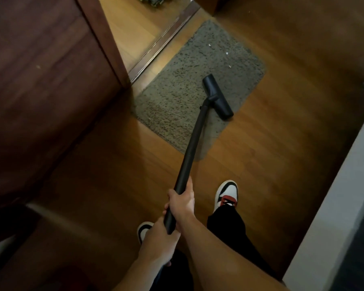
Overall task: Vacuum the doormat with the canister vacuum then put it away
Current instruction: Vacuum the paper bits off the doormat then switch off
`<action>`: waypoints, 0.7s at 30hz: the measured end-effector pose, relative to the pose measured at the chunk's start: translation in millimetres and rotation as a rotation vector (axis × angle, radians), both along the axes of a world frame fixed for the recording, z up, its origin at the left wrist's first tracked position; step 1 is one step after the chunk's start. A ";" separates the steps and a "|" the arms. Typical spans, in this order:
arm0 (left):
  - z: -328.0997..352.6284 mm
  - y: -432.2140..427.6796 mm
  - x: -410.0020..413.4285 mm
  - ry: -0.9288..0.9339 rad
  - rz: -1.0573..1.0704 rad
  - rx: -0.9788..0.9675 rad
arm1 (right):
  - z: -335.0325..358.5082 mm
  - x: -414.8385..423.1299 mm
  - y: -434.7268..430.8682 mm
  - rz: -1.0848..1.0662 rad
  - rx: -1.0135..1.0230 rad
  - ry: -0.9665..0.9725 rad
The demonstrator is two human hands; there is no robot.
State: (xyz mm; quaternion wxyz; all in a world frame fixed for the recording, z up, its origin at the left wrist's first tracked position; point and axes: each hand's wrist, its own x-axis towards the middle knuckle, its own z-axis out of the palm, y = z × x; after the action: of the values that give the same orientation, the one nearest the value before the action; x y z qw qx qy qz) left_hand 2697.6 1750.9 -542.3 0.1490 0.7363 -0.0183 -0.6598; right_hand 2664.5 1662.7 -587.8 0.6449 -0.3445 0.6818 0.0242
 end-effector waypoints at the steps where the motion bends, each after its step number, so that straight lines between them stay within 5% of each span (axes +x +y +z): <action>1: -0.1 6.1 4.4 0.006 0.004 -0.002 | 1.4 4.3 5.0 -0.001 0.001 0.000; 12: -18.4 -11.0 17.0 0.004 0.050 -0.038 | -23.6 19.3 -15.9 0.060 -0.096 0.005; 21: -28.1 -103.9 -7.5 -0.011 0.062 -0.052 | -37.3 -5.8 -108.4 0.166 -0.131 0.039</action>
State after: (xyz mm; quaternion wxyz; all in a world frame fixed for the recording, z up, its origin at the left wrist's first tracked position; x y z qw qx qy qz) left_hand 2690.2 1647.0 -570.4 0.1883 0.7361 -0.0132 -0.6500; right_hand 2658.7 1554.3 -625.1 0.6036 -0.4406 0.6634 0.0394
